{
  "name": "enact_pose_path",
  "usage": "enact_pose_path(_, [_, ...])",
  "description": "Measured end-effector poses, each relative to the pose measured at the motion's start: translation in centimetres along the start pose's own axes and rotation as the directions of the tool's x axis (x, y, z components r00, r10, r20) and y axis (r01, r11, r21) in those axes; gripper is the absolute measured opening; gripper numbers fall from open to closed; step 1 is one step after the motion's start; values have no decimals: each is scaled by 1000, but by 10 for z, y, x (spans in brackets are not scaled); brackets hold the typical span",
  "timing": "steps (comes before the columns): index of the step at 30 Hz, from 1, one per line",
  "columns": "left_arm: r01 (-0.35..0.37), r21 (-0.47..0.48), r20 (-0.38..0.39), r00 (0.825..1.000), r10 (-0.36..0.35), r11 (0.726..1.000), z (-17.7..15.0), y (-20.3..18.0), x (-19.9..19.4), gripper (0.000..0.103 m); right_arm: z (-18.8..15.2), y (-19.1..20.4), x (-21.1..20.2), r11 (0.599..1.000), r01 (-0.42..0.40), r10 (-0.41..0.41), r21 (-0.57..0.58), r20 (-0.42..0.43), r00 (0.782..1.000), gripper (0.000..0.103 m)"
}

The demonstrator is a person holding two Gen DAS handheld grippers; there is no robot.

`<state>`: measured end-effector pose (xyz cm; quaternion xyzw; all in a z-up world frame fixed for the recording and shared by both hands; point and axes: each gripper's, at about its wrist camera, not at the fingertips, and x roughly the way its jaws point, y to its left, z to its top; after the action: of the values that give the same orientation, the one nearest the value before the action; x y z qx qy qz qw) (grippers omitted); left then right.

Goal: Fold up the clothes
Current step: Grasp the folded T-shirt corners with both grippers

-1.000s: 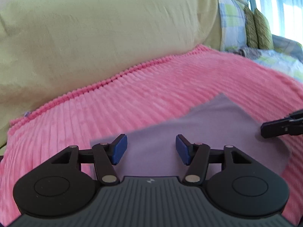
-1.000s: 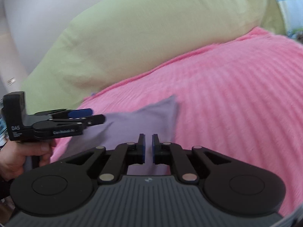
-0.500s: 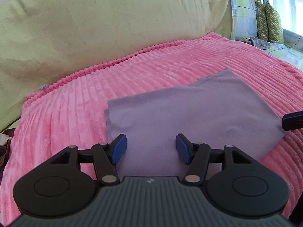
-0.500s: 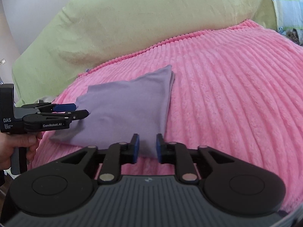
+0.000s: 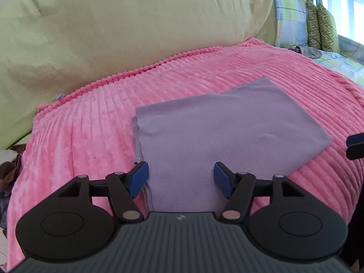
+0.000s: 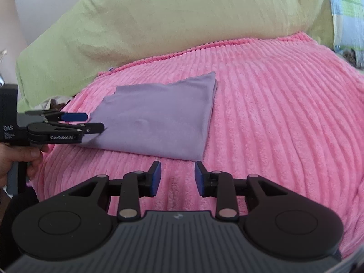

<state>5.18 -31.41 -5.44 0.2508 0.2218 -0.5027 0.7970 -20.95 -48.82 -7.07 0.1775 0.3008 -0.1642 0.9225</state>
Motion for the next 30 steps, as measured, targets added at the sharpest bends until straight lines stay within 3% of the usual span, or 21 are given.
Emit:
enact_pose_path(3, [18,162,45,999,-26,987,-6,-10,-18,66,5,10,-3,993,28,-27,-116,5,1000,28])
enact_pose_path(6, [13,393,48,998,-35,919,-17,-25,-27,66,11,22,-2,955,67,-65,-288,15,998,32])
enact_pose_path(8, [4,496,22,1000,-17,868,-24,-31,-24,66,12,33,4,893,96,-98,-440,19,995,34])
enact_pose_path(11, [-29,569,17,1000,24,822,-30,-31,-16,66,10,47,14,799,104,-117,-593,17,993,37])
enact_pose_path(15, [-71,637,28,997,69,768,-37,-35,-8,66,1,59,28,667,127,-163,-734,23,986,37])
enact_pose_path(16, [-96,660,45,995,89,745,-38,-36,-5,66,-3,62,34,616,140,-186,-776,29,982,37])
enact_pose_path(18, [-108,694,54,994,98,712,-40,-39,-1,66,-9,66,41,551,149,-216,-821,32,976,38])
enact_pose_path(19, [-112,712,60,993,99,693,-41,-42,1,66,-14,68,47,494,148,-235,-857,33,971,38])
enact_pose_path(20, [-116,728,66,993,99,675,-42,-44,3,66,-17,68,49,470,150,-236,-870,40,971,38])
enact_pose_path(23, [-126,746,81,992,98,654,-45,-45,10,66,-18,71,56,427,152,-230,-891,55,972,38])
enact_pose_path(27, [-133,736,87,991,102,664,-41,-43,17,67,-14,75,66,401,168,-219,-900,84,972,38])
enact_pose_path(29, [-116,736,71,993,95,667,-41,-44,17,60,-17,77,72,365,181,-213,-913,107,971,36])
enact_pose_path(30, [-107,737,62,994,90,668,-41,-44,17,48,-20,77,73,340,178,-212,-923,109,971,35])
